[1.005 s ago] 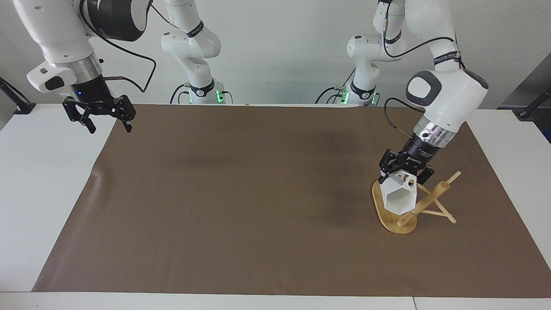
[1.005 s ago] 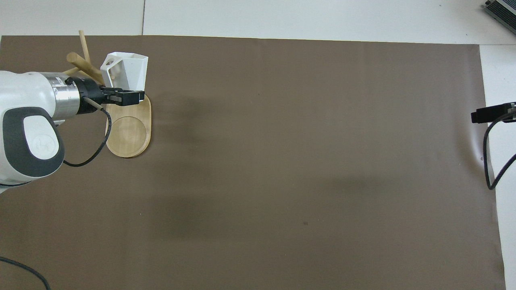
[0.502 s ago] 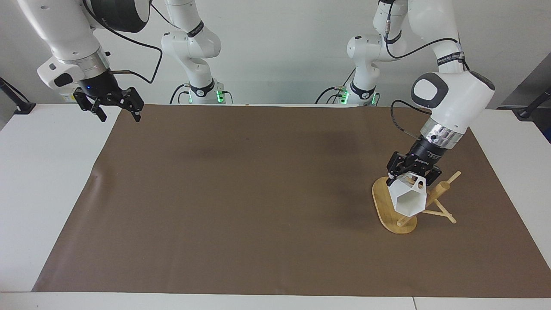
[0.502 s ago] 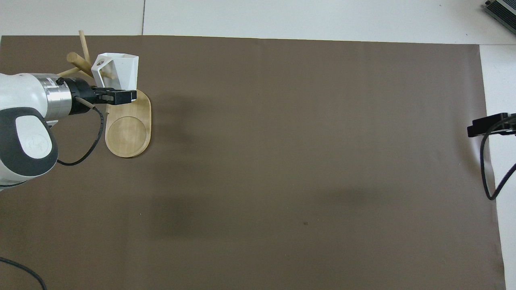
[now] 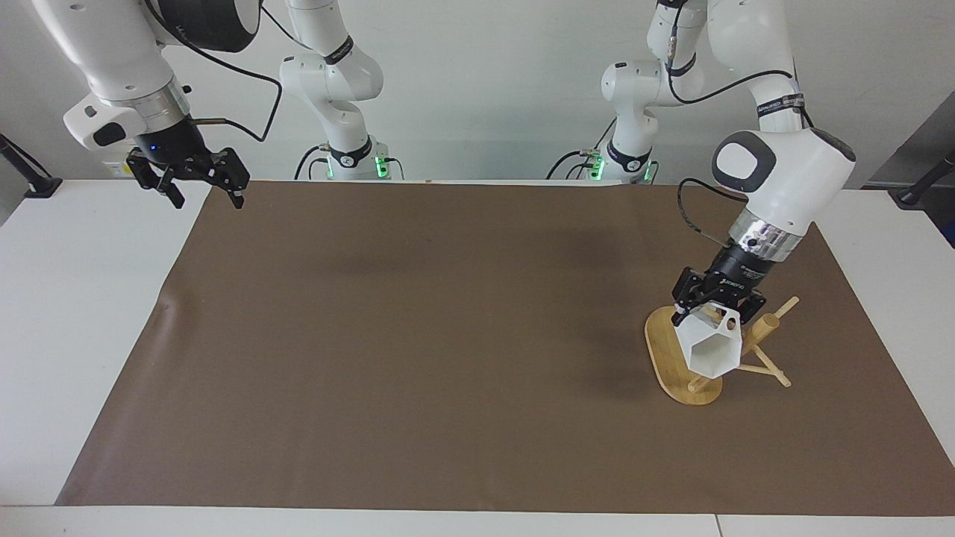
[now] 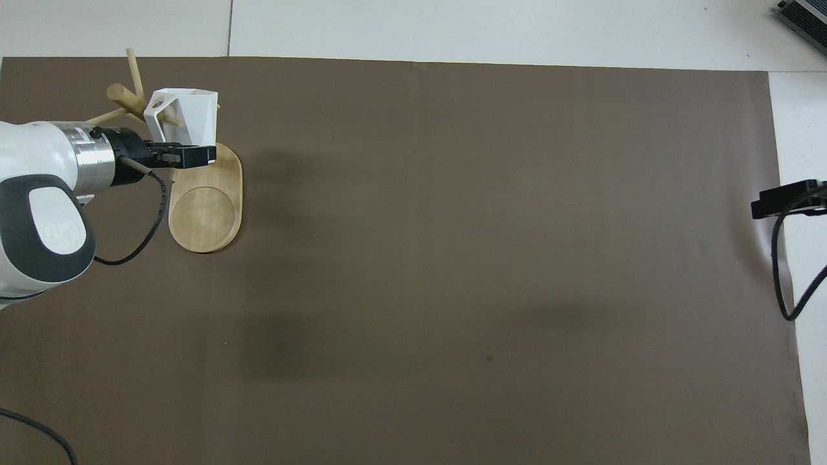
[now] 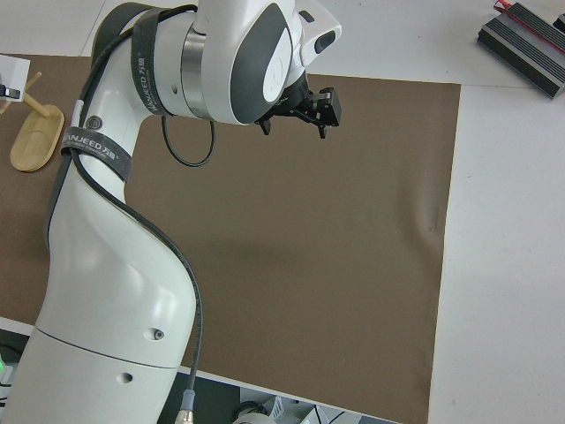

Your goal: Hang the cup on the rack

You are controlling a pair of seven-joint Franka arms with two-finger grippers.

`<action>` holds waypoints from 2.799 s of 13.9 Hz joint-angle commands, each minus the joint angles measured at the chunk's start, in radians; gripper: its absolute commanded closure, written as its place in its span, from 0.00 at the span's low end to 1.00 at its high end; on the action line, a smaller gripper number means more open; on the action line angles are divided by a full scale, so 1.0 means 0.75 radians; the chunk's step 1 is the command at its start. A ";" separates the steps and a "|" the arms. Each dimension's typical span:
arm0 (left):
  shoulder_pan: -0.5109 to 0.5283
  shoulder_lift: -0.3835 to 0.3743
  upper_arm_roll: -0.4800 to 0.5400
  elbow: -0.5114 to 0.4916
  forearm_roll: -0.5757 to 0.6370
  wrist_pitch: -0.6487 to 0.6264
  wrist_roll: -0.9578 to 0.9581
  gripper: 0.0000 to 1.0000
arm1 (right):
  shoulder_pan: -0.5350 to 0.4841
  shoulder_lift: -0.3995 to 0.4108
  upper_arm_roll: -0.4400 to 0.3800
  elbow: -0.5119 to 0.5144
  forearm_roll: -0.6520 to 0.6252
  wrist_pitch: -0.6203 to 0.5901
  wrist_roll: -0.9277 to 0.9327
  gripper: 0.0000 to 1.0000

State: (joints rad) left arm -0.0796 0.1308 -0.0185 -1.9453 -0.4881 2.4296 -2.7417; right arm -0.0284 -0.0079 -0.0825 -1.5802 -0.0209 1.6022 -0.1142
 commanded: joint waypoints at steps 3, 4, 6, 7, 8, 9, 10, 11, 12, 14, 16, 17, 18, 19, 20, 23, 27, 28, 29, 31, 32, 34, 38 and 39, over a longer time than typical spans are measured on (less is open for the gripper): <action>0.010 -0.015 -0.010 -0.041 0.033 0.037 -0.183 1.00 | -0.001 0.017 -0.015 0.011 -0.046 0.081 0.019 0.00; 0.010 -0.017 -0.010 -0.045 0.033 0.039 -0.194 1.00 | -0.001 0.019 -0.017 0.011 -0.052 0.095 0.017 0.00; 0.010 -0.019 -0.010 -0.051 0.033 0.037 -0.212 1.00 | -0.001 0.021 -0.039 0.011 -0.064 0.101 0.007 0.00; 0.010 -0.019 -0.010 -0.051 0.033 0.037 -0.220 1.00 | -0.001 0.025 -0.043 0.011 -0.062 0.099 0.005 0.00; 0.010 -0.019 -0.010 -0.051 0.033 0.037 -0.220 1.00 | -0.003 0.023 -0.043 0.011 -0.056 0.091 0.005 0.00; 0.010 -0.021 -0.010 -0.053 0.033 0.035 -0.232 1.00 | -0.003 0.021 -0.041 0.008 -0.056 0.083 0.007 0.00; 0.014 -0.023 -0.010 -0.059 0.033 0.035 -0.263 1.00 | -0.001 0.019 -0.041 0.008 -0.056 0.077 0.007 0.00; 0.040 -0.025 -0.010 -0.065 0.035 0.035 -0.275 1.00 | -0.003 0.019 -0.041 0.006 -0.056 0.077 0.007 0.00; 0.043 -0.025 -0.010 -0.065 0.035 0.035 -0.278 1.00 | -0.003 0.017 -0.041 0.006 -0.054 0.073 0.005 0.00; 0.043 -0.025 -0.010 -0.063 0.035 0.033 -0.282 0.99 | -0.001 0.015 -0.041 0.004 -0.054 0.067 0.007 0.00; 0.041 -0.023 -0.010 -0.061 0.035 0.031 -0.284 0.75 | -0.001 0.013 -0.039 0.002 -0.048 0.066 0.009 0.00; 0.037 -0.023 -0.010 -0.059 0.035 0.029 -0.284 0.54 | -0.001 0.013 -0.037 0.002 -0.048 0.067 0.009 0.00; 0.033 -0.023 -0.010 -0.059 0.035 0.029 -0.284 0.51 | -0.003 0.013 -0.037 0.002 -0.048 0.067 0.011 0.00; 0.031 -0.023 -0.010 -0.059 0.035 0.029 -0.282 0.51 | -0.005 0.011 -0.033 0.002 -0.048 0.067 0.013 0.00; 0.033 -0.025 -0.010 -0.059 0.035 0.027 -0.282 0.50 | -0.005 0.008 -0.031 0.002 -0.048 0.067 0.011 0.00; 0.031 -0.027 -0.010 -0.057 0.035 0.013 -0.282 0.44 | -0.015 0.000 -0.027 -0.006 -0.048 0.067 0.011 0.00; 0.028 -0.029 -0.010 -0.059 0.035 -0.006 -0.284 0.38 | -0.028 -0.016 -0.025 -0.012 -0.050 0.069 0.007 0.00; 0.026 -0.029 -0.010 -0.057 0.035 -0.006 -0.284 0.38 | -0.032 -0.018 -0.025 -0.014 -0.050 0.069 0.007 0.00; 0.026 -0.029 -0.010 -0.057 0.035 -0.004 -0.286 0.38 | -0.032 -0.028 -0.025 -0.014 -0.048 0.071 0.007 0.00; 0.020 -0.029 -0.010 -0.057 0.035 -0.004 -0.302 0.38 | -0.040 -0.034 -0.023 -0.014 -0.046 0.073 0.007 0.00; 0.006 -0.029 -0.010 -0.057 0.035 -0.002 -0.310 0.37 | -0.040 -0.034 -0.023 -0.014 -0.044 0.073 0.007 0.00; -0.002 -0.031 -0.010 -0.061 0.035 0.000 -0.318 0.36 | -0.052 -0.036 -0.019 -0.014 -0.040 0.071 0.005 0.00; -0.039 -0.031 -0.010 -0.065 0.035 0.004 -0.353 0.36 | -0.069 -0.034 0.006 -0.014 -0.036 0.071 0.011 0.00; -0.039 -0.033 -0.010 -0.065 0.035 0.004 -0.353 0.36 | -0.069 -0.032 0.006 -0.014 -0.032 0.069 0.013 0.00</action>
State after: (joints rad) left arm -0.0831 0.1280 -0.0280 -1.9702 -0.4962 2.4371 -2.7890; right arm -0.0583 -0.0210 -0.0984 -1.5803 -0.0477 1.6607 -0.1142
